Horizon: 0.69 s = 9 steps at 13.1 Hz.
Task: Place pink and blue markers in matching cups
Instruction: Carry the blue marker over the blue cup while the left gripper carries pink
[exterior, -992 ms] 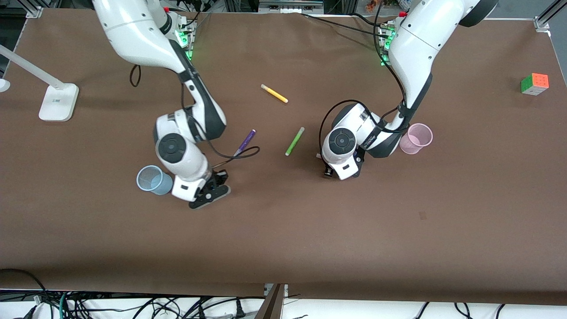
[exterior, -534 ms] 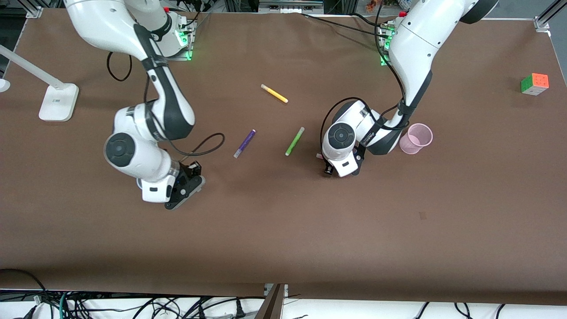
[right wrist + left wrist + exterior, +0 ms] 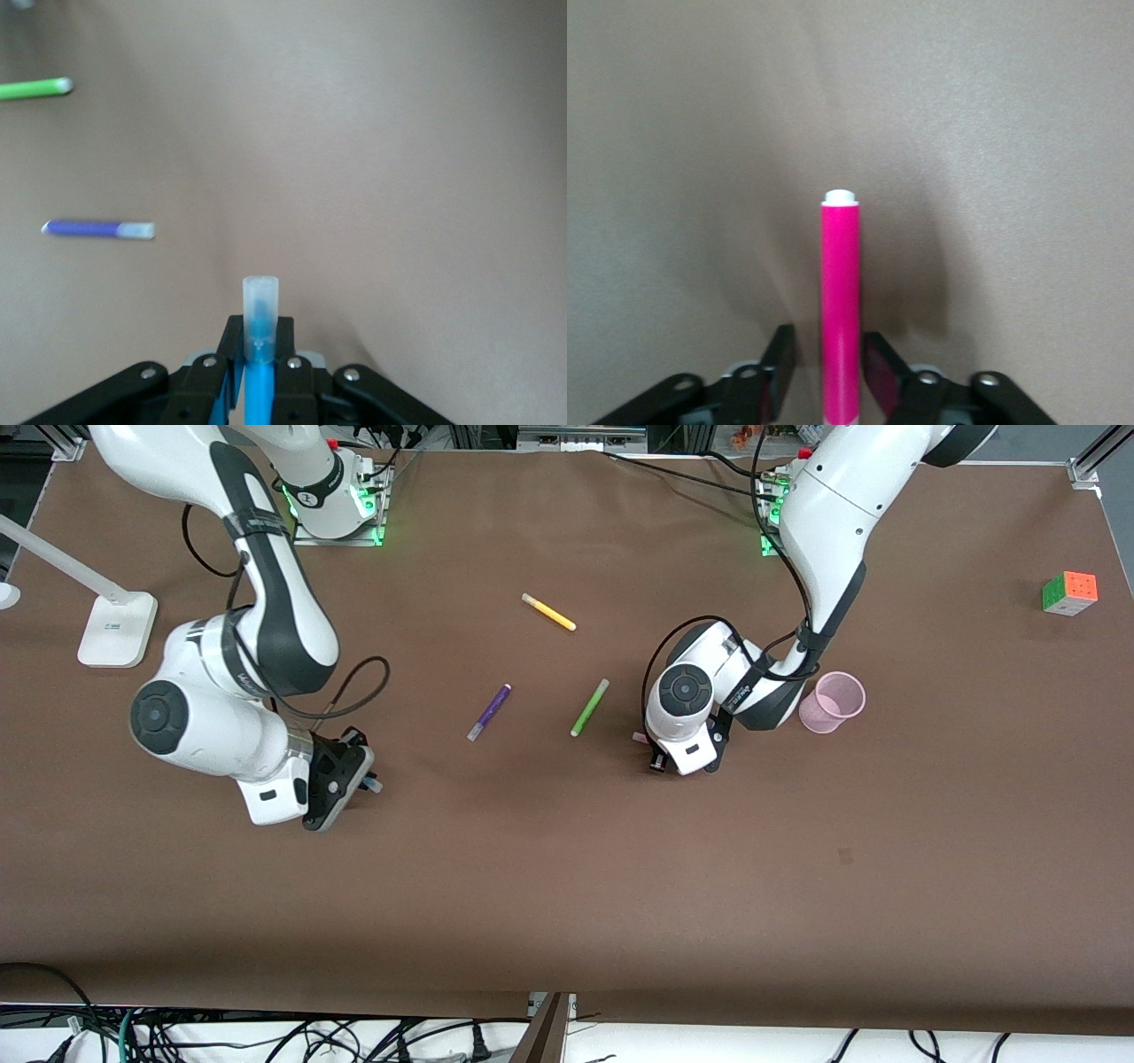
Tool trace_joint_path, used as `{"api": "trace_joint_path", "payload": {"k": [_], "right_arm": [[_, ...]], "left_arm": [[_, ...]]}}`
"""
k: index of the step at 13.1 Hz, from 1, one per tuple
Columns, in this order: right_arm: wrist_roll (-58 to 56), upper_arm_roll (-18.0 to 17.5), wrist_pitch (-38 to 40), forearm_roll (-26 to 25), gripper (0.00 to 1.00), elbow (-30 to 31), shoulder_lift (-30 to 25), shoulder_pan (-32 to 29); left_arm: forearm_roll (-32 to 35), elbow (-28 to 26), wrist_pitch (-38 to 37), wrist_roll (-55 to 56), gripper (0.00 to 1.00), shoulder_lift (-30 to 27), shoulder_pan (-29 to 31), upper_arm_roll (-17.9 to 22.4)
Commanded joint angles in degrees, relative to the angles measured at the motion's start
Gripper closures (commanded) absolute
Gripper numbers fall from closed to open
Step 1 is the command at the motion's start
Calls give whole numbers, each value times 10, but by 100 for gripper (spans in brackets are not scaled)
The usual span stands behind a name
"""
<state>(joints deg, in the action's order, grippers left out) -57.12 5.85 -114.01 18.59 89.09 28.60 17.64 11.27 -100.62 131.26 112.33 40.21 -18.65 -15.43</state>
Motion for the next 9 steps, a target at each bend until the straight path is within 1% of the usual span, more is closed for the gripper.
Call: {"api": "trace_joint_path", "payload": {"k": [1, 2, 5, 9], "right_arm": [[-100, -2, 42, 43, 93, 14, -14, -28], [-143, -2, 43, 57, 93, 15, -14, -37], [-277, -2, 48, 112, 93, 28, -11, -63], [-398, -2, 61, 153, 93, 48, -13, -83]], "left_arm": [[19, -21, 13, 21, 100, -8, -2, 2], [30, -21, 13, 21, 100, -8, -2, 2], [32, -21, 13, 21, 100, -10, -1, 1], [32, -20, 12, 21, 100, -12, -1, 1]]}}
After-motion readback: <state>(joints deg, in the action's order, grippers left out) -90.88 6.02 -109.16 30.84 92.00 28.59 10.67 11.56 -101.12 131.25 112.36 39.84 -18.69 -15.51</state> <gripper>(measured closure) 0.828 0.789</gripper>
